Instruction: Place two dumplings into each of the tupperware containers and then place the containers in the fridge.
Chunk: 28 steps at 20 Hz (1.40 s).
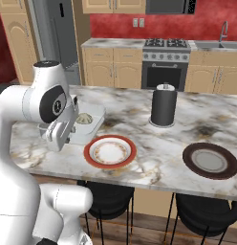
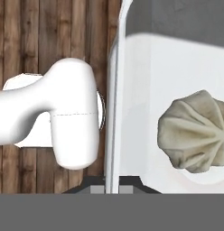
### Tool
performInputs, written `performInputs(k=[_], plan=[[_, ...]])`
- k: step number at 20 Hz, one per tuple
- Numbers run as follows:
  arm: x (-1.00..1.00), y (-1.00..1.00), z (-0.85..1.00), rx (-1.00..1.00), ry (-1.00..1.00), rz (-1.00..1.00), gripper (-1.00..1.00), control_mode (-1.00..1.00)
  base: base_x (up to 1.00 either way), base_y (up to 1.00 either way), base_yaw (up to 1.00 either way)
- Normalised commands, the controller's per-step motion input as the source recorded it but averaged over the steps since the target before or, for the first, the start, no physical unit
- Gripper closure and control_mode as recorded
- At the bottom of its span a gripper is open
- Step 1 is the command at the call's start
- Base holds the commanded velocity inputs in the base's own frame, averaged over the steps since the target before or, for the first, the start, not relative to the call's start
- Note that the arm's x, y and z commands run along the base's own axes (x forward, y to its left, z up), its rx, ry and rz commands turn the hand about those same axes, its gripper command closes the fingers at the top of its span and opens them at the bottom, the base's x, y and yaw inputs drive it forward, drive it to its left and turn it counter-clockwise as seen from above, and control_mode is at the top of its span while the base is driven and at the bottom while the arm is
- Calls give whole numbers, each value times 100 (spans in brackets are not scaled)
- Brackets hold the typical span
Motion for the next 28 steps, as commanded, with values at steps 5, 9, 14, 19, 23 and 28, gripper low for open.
performInputs(k=[5,9,14,19,23,28], plan=[[0,0,0,0,0,0,100,100,-48,64,0],[0,0,0,0,0,0,100,100,-8,100,0],[0,0,0,0,0,0,100,100,-1,100,2],[0,0,0,0,0,0,100,100,0,100,1],[0,0,0,0,0,0,100,100,0,100,0],[0,0,0,0,0,0,100,100,3,100,0]])
